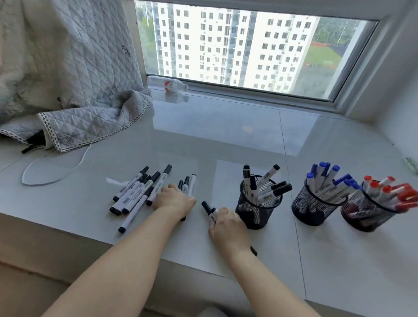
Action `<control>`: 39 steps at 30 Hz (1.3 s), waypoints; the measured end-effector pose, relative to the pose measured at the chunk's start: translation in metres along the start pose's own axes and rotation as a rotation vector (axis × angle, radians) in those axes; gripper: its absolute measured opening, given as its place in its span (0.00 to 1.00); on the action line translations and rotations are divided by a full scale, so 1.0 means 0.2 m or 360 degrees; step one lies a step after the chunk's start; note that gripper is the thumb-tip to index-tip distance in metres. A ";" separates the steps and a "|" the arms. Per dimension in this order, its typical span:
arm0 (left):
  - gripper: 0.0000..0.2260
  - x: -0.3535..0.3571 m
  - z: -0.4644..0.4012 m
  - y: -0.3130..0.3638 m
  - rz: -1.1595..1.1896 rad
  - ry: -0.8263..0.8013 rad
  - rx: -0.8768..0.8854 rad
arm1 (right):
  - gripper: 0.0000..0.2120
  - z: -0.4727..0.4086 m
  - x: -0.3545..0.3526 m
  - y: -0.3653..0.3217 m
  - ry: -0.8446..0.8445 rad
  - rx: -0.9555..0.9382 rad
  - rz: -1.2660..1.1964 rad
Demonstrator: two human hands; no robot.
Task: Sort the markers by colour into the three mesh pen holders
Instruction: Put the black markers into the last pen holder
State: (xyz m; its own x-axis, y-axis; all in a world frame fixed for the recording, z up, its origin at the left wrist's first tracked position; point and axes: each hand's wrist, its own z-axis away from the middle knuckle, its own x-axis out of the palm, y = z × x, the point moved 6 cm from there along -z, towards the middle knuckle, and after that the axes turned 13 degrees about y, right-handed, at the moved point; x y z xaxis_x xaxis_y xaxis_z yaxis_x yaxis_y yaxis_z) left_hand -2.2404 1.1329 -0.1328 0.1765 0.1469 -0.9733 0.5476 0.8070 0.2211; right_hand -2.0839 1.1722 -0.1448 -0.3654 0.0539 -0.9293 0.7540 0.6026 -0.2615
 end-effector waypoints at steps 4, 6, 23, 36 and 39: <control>0.21 0.01 0.04 0.02 -0.0085 0.0016 0.0086 | 0.13 0.04 -0.07 0.05 -0.0063 0.0017 0.0010; 0.19 0.01 0.07 0.01 -0.0089 0.0064 0.0126 | 0.10 0.05 -0.12 0.07 -0.0112 0.0108 -0.0122; 0.03 -0.18 0.27 0.33 0.1639 -0.0016 0.0111 | 0.12 -0.23 -0.87 0.39 0.0935 0.0619 -0.1778; 0.10 -0.28 0.29 0.46 0.2739 0.0088 -0.0310 | 0.12 -0.26 -0.66 0.43 0.1061 0.0626 -0.1593; 0.09 -0.30 0.29 0.53 0.2817 0.0123 -0.0290 | 0.08 -0.24 -0.60 0.45 0.0953 0.0690 -0.1512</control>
State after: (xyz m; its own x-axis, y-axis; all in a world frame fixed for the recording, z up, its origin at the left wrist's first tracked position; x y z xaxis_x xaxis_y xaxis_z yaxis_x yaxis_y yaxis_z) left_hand -2.1452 1.1768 -0.0474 0.3592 0.8458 0.3944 -0.3248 -0.2829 0.9025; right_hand -1.9982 1.2576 -0.0451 -0.9832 0.1640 -0.0799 0.1255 0.2904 -0.9487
